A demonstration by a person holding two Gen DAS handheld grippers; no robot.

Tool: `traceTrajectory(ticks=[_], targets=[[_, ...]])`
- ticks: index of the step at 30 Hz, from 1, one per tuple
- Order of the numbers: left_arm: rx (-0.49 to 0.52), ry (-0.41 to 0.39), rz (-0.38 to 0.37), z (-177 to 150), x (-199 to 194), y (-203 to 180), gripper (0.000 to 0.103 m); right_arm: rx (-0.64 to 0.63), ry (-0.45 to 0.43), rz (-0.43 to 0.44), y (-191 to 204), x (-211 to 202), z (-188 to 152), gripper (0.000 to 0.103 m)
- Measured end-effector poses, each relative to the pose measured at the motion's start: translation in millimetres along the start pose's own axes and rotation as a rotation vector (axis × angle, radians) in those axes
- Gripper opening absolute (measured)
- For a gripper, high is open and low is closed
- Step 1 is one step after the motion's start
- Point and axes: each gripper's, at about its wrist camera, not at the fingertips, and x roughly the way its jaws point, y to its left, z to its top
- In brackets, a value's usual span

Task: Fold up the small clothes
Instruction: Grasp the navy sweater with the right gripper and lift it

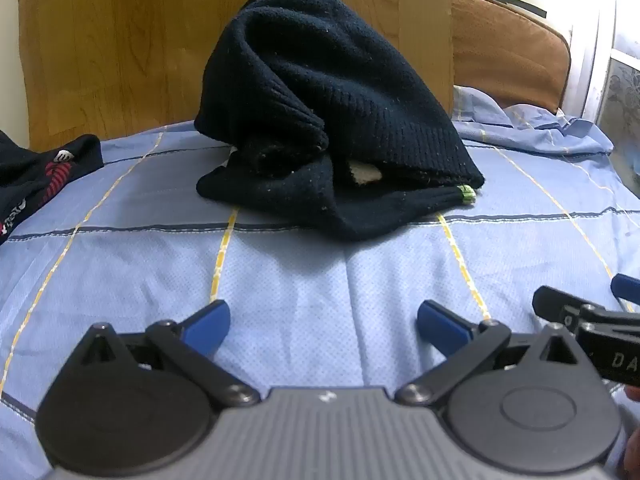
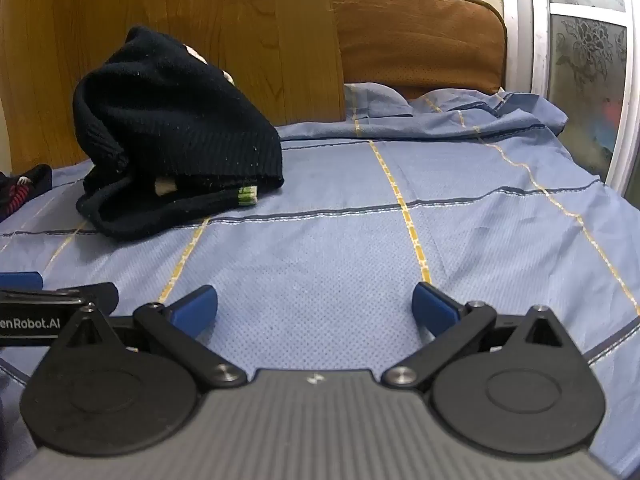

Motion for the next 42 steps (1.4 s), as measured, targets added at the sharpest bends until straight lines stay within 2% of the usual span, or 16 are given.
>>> traceTrajectory(ticks=[3,6,9,12,14,16,19,21,22,27,28,29,30,31,38,42], targets=[[0.012,-0.010,-0.009,-4,-3,-1,0.103,-0.014,0.002,-0.008,2,0,1,0.103],[0.035,0.039,-0.041,2,-1,7,0.103,0.006,0.001,0.005,0,-1,3,0.103],[-0.013,-0.019,0.006,4,-12,28,0.103,0.042,-0.030,0.040,-7,-5,4,0.101],[-0.074,-0.123,0.093,2,-21,67,0.103,0.018,-0.072,0.103,-5,-12,21,0.078],[-0.114,-0.158,0.135,3,-22,89,0.103,-0.039,-0.115,0.145,11,-17,45,0.071],[-0.155,-0.173,0.147,3,-21,103,0.102,-0.117,-0.177,0.193,34,-19,72,0.071],[-0.200,-0.181,0.076,5,-23,109,0.100,-0.211,-0.212,0.262,78,-3,110,0.075],[-0.188,-0.232,0.073,3,-31,103,0.101,-0.240,-0.195,0.302,106,21,129,0.090],[-0.181,-0.248,0.069,2,-33,101,0.101,-0.265,-0.187,0.316,121,33,136,0.092],[-0.212,-0.253,0.047,9,-33,110,0.101,-0.418,-0.088,0.260,188,103,153,0.091],[-0.229,-0.257,0.045,3,-26,115,0.101,-0.427,-0.072,0.255,195,114,153,0.084],[-0.247,-0.254,0.044,2,-25,117,0.101,-0.437,-0.053,0.249,199,120,152,0.068],[-0.263,-0.249,0.039,3,-24,120,0.101,-0.444,-0.027,0.247,202,125,154,0.020],[-0.276,-0.246,0.035,3,-23,122,0.101,-0.428,-0.032,0.225,202,125,158,0.013],[-0.296,-0.256,0.032,2,-24,123,0.101,-0.329,-0.278,0.314,153,22,195,0.008],[-0.288,-0.263,0.025,1,-25,125,0.101,-0.255,-0.504,0.242,90,-56,217,0.002]])
